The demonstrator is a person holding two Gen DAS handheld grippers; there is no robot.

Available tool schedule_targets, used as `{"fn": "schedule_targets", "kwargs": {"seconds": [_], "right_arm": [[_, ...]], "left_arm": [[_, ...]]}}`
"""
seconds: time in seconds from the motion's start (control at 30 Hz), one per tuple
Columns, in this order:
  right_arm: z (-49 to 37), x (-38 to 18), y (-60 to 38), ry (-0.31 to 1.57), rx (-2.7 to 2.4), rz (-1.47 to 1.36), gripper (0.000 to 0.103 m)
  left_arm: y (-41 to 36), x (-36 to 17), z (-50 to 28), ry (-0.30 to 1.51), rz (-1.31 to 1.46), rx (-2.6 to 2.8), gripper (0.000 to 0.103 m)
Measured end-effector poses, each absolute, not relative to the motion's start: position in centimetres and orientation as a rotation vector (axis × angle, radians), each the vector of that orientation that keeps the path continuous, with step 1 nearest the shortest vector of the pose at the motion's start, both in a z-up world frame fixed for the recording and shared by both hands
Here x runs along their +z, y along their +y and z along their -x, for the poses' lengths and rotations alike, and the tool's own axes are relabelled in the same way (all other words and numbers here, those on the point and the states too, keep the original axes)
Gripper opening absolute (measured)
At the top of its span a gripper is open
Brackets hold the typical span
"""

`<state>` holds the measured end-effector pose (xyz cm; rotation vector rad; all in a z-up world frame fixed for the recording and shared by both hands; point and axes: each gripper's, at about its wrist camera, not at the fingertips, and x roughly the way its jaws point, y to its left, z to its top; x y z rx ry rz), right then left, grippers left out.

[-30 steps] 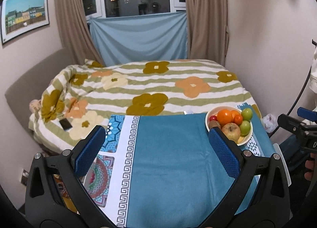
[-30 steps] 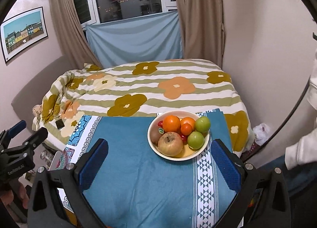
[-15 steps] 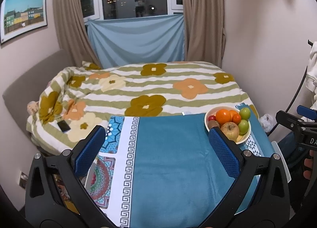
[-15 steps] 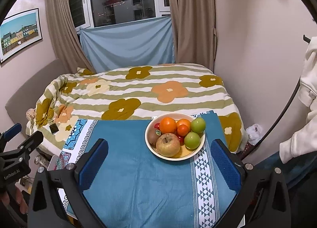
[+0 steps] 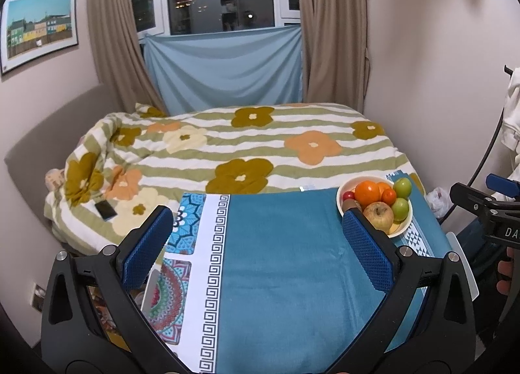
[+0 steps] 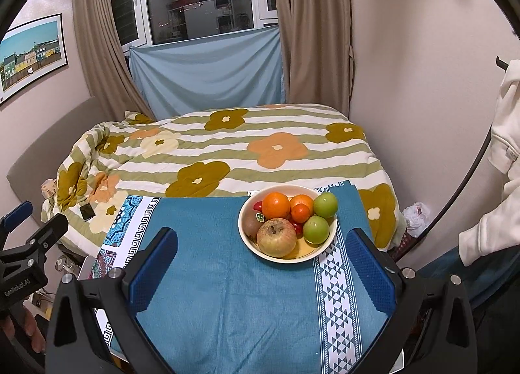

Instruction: Organize fruits

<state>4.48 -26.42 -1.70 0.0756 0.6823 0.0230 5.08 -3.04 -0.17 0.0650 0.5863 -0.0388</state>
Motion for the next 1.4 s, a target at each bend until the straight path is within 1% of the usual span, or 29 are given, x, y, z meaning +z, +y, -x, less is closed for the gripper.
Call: {"fn": "schedule_targets", "kwargs": {"seconds": [1.4], "right_arm": [[-4.53, -1.73, -26.47, 0.680, 0.024, -0.074, 0.103]], "left_arm": [[-3.85, -0.15, -4.44, 0.588, -0.053, -0.028, 0.103]]}}
